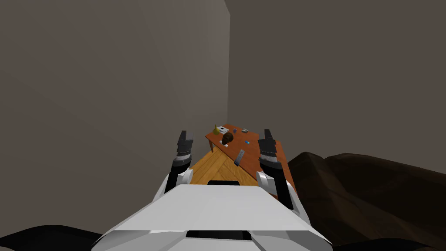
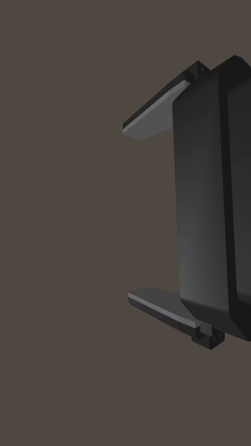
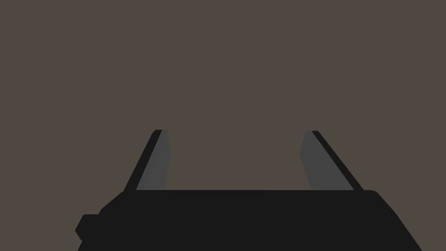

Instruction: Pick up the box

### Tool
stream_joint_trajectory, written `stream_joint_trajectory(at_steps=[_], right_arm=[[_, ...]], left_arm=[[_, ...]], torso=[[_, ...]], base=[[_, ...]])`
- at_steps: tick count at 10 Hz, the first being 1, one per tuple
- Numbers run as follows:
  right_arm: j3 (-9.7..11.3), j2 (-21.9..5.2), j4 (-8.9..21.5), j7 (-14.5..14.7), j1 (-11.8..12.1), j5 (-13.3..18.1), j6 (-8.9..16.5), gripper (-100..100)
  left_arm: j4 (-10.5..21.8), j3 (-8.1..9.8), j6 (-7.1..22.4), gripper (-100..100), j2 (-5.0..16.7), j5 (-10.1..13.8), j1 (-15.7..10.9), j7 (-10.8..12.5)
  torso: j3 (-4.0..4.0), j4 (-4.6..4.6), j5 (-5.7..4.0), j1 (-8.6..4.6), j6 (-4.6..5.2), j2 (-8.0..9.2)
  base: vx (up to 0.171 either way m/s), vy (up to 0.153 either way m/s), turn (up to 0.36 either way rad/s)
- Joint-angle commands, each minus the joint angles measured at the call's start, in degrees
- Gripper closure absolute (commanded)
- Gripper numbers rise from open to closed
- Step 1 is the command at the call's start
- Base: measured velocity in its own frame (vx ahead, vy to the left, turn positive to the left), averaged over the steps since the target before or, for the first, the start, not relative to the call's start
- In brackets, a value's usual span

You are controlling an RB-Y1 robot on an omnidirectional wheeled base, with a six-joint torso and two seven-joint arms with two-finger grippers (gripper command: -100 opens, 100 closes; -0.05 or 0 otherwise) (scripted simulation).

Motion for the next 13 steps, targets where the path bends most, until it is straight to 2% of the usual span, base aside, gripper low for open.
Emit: stream_joint_trajectory(at_steps=[1,3,5,10,11,13], right_arm=[[0.78,-2.58,0.82,0.46,-0.63,0.63,-0.42,-100],[2.61,-6.18,2.62,1.54,-2.06,2.11,-1.41,-100],[5.32,-9.6,5.14,3.13,-4.1,4.32,-2.92,-100],[14.1,-16.93,13.39,8.78,-10.9,12.41,-8.26,-100],[14.61,-16.93,13.74,8.78,-10.9,12.73,-8.26,-100],[18.29,-19.62,17.36,11.52,-13.91,16.57,-10.81,-100]], left_arm=[[0.0,0.0,0.0,0,0.0,0.0,0.0,0.0],[0.0,0.0,0.0,0,0.0,0.0,0.0,0.0],[0.0,-0.01,0.0,0,-0.01,0.0,0.0,0.0],[0.0,-0.01,0.0,0,-0.01,0.0,0.0,0.0],[0.0,-0.01,0.0,0,-0.01,0.0,-0.01,0.0],[0.0,0.0,0.0,0,-0.01,0.0,0.0,0.0]], torso=[[0.0,0.0,0.0,0.0,0.0,0.0],[0.01,0.0,0.03,0.15,0.01,0.02],[0.05,0.02,0.07,0.36,-0.01,0.09],[0.1,0.04,0.11,0.47,0.01,0.18],[0.09,0.04,0.1,0.43,0.0,0.15],[0.08,0.03,0.06,0.22,0.0,0.13]], base=[[-0.005,0.026,-0.028],[-0.012,0.059,-0.064],[-0.037,0.108,-0.071],[-0.045,0.123,-0.12],[-0.043,0.067,-0.027],[-0.053,0.059,-0.092]])
